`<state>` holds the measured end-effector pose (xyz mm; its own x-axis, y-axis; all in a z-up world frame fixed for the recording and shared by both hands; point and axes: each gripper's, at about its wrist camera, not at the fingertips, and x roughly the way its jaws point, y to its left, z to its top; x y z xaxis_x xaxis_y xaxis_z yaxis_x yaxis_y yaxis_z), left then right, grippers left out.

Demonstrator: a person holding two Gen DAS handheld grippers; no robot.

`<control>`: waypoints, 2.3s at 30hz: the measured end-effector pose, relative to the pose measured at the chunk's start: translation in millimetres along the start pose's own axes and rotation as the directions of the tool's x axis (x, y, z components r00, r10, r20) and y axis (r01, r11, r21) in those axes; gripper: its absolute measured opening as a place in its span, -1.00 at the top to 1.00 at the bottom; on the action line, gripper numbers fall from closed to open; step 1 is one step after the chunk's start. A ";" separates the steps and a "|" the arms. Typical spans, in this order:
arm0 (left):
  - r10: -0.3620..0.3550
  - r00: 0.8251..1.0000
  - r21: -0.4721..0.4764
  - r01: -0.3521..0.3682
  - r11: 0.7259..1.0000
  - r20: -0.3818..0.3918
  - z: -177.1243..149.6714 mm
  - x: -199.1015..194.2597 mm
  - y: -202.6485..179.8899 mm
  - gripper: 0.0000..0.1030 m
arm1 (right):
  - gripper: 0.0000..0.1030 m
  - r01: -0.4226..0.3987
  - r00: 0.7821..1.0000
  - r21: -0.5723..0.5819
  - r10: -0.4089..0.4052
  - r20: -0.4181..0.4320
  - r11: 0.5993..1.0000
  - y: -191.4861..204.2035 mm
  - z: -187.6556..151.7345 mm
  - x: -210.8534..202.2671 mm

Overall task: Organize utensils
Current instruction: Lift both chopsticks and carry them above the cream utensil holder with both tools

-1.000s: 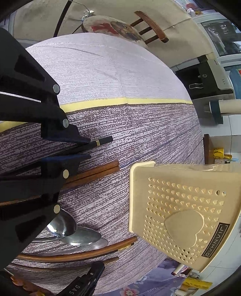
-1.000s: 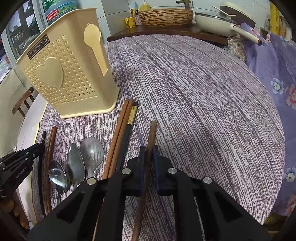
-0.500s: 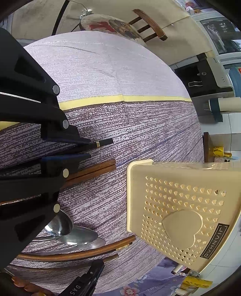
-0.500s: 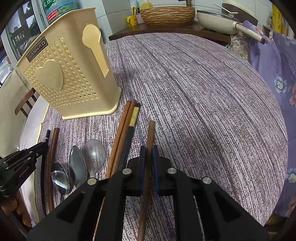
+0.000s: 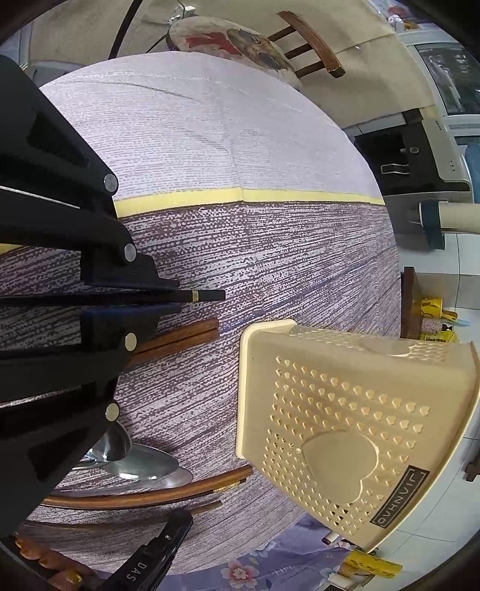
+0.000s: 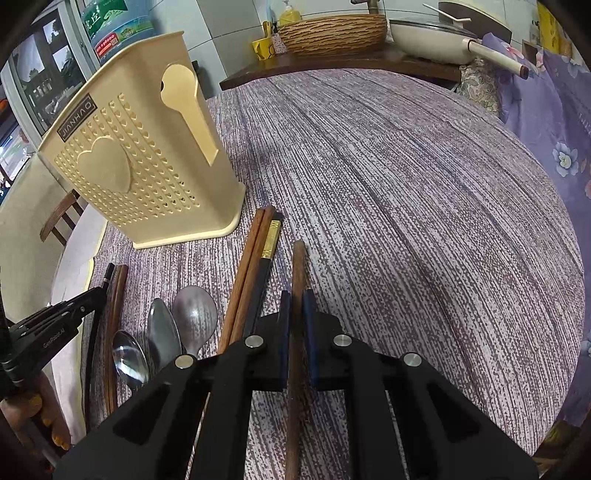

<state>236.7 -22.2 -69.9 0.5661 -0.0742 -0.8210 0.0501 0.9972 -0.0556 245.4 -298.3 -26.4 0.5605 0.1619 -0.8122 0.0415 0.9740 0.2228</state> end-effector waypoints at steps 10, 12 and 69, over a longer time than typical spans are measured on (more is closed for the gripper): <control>-0.041 0.995 -0.002 0.042 0.999 0.093 6.2 -33.6 0.9 0.84 | 0.84 -0.103 0.989 0.007 0.101 0.106 0.995 -0.8 6.2 -34.8; -0.055 0.990 0.006 0.055 0.998 0.133 9.0 -47.4 0.1 0.84 | 0.84 -0.129 0.980 -0.011 0.129 0.149 0.992 1.3 9.6 -49.9; -0.186 0.807 0.077 0.173 0.982 0.561 99.7 -239.5 13.1 0.85 | 0.84 -0.278 0.808 -0.274 0.378 0.452 0.921 47.2 107.3 -210.1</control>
<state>183.9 7.7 182.7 0.9087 -0.2511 -0.3336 0.2107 0.9655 -0.1527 218.3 -303.3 212.6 0.8422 0.4275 -0.3286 -0.3439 0.8952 0.2834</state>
